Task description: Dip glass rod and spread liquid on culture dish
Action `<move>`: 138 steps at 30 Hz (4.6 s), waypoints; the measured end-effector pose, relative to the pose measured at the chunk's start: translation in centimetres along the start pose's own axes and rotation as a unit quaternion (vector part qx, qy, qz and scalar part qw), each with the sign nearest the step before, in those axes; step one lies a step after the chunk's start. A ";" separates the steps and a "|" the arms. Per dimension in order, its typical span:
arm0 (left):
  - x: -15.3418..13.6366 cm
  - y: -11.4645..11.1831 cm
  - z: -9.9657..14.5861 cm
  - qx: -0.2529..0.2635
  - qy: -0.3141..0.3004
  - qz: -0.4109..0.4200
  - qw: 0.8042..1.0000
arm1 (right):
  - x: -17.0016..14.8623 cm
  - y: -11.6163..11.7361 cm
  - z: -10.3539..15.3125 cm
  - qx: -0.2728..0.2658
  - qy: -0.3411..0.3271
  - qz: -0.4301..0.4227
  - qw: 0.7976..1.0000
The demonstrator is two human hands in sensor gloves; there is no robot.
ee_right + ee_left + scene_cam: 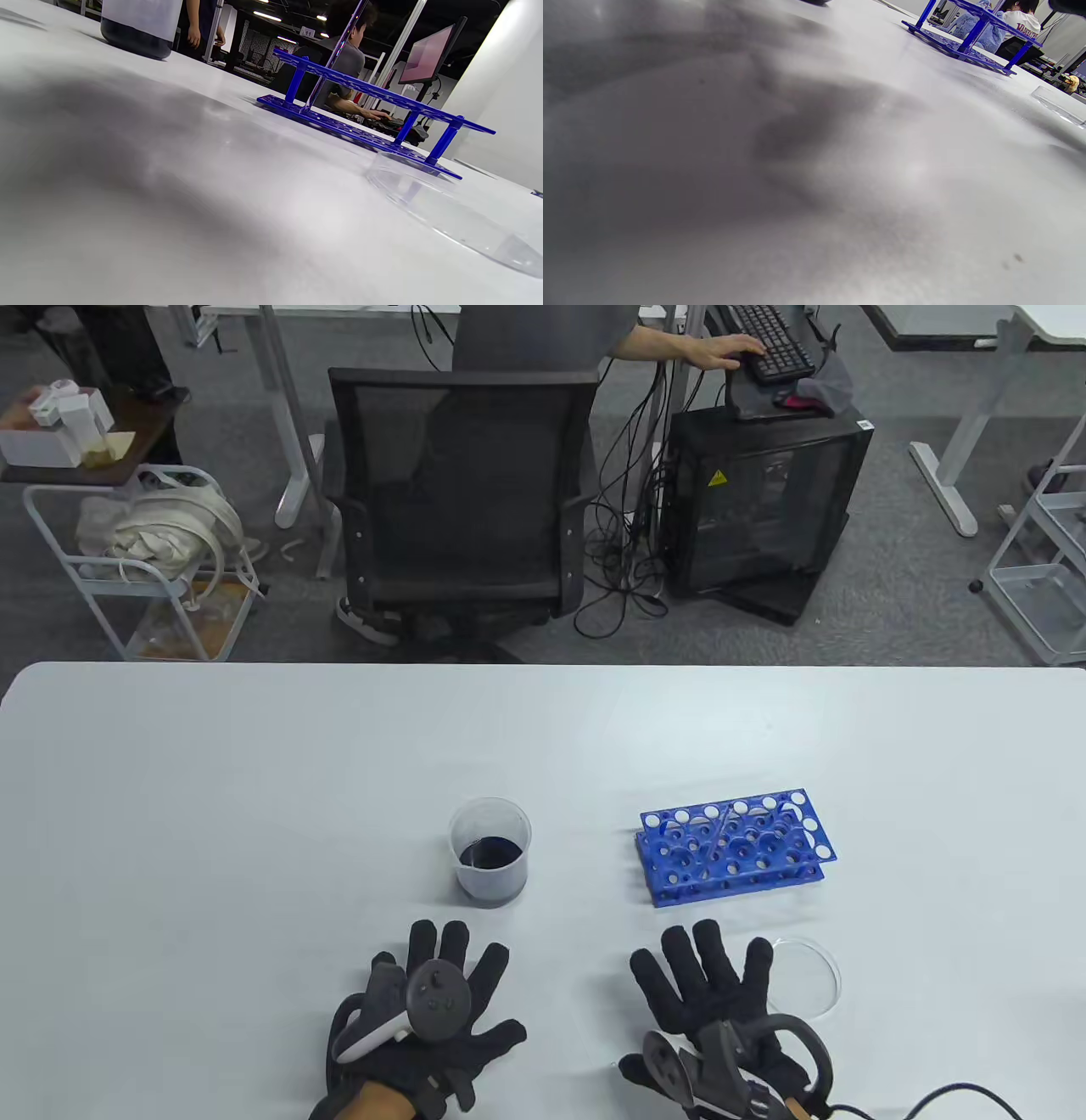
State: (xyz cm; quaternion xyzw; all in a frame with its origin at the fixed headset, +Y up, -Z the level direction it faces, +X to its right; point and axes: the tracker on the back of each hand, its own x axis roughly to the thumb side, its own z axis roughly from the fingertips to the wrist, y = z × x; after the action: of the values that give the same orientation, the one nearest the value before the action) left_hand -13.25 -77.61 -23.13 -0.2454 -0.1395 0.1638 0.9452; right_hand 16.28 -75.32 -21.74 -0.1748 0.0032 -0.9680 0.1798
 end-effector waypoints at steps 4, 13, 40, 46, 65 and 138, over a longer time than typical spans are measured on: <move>0.0 0.0 -0.1 0.001 -0.002 0.000 1.000 | -0.2 0.2 -0.1 0.008 0.002 -0.009 1.000; -0.4 0.1 -0.1 0.007 -0.007 0.012 1.000 | -2.2 -0.4 -0.4 -0.006 0.028 -0.027 0.999; -1.3 1.0 0.1 0.020 -0.023 0.041 0.999 | 7.3 -0.7 -6.1 0.067 -0.063 -0.040 0.995; -1.1 1.0 0.0 0.018 -0.028 0.036 0.999 | 2.0 -5.4 -6.0 -0.049 -0.010 -0.122 0.991; -2.0 1.7 0.5 0.045 -0.028 0.047 0.997 | -10.9 -1.0 -11.5 -0.103 0.283 -0.260 0.917; -6.0 9.5 -5.5 0.302 -0.029 0.325 0.896 | 4.7 0.8 -6.2 0.125 -0.121 -0.058 0.983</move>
State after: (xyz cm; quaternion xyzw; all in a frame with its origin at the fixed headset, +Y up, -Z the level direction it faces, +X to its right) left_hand -19.12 -74.29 -33.68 0.0256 -0.0232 0.5034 0.8633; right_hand 10.32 -78.02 -26.04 -0.2665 -0.1493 -0.9414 0.1427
